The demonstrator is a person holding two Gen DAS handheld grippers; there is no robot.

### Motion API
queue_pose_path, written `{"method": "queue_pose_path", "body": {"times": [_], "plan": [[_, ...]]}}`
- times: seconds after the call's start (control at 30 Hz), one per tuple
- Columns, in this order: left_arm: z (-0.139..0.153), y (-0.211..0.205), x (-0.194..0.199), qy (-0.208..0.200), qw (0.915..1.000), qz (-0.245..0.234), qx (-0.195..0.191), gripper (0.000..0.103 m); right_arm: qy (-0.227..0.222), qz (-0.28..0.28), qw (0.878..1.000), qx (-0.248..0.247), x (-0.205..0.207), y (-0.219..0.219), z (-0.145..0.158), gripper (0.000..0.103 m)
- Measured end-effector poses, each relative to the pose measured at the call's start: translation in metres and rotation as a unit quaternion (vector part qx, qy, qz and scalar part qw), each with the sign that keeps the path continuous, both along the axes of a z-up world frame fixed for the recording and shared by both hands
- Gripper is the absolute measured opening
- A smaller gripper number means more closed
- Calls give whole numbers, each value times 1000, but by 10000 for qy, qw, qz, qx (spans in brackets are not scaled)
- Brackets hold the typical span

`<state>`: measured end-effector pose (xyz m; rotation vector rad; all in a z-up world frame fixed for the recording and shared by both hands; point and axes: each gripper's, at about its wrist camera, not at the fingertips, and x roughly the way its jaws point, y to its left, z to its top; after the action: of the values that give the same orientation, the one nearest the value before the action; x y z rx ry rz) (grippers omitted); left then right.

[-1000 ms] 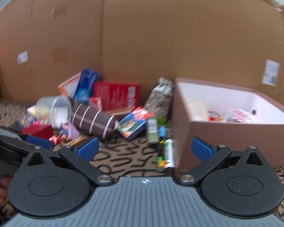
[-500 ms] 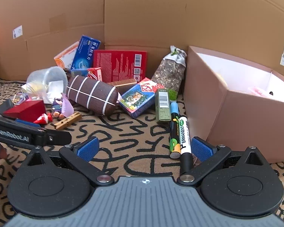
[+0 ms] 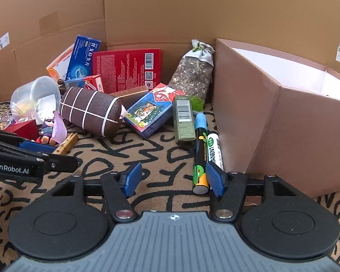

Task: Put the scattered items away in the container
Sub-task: 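Close the left tool on the wooden clothespin while the right tool reaches the blue-capped marker, then close the right tool on the blue-capped marker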

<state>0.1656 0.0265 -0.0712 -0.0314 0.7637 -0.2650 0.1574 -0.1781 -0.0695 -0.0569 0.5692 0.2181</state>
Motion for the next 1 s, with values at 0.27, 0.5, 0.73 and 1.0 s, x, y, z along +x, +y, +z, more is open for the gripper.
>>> {"method": "queue_pose_path", "body": {"times": [0.27, 0.5, 0.73, 1.0], "plan": [[-1, 0, 10, -55, 9999, -38, -95, 63, 261, -180, 9995, -65, 10, 2, -5, 48], [0, 2, 10, -89, 9999, 121, 24, 31, 274, -238, 9993, 27, 7, -1, -4, 22], [5, 3, -7, -22, 9999, 87, -68, 9, 299, 90, 9995, -95, -13, 5, -2, 22], [10, -5, -37, 19, 9998, -189, -63, 8, 507, 671, 9964, -124, -47, 11, 4, 22]]}}
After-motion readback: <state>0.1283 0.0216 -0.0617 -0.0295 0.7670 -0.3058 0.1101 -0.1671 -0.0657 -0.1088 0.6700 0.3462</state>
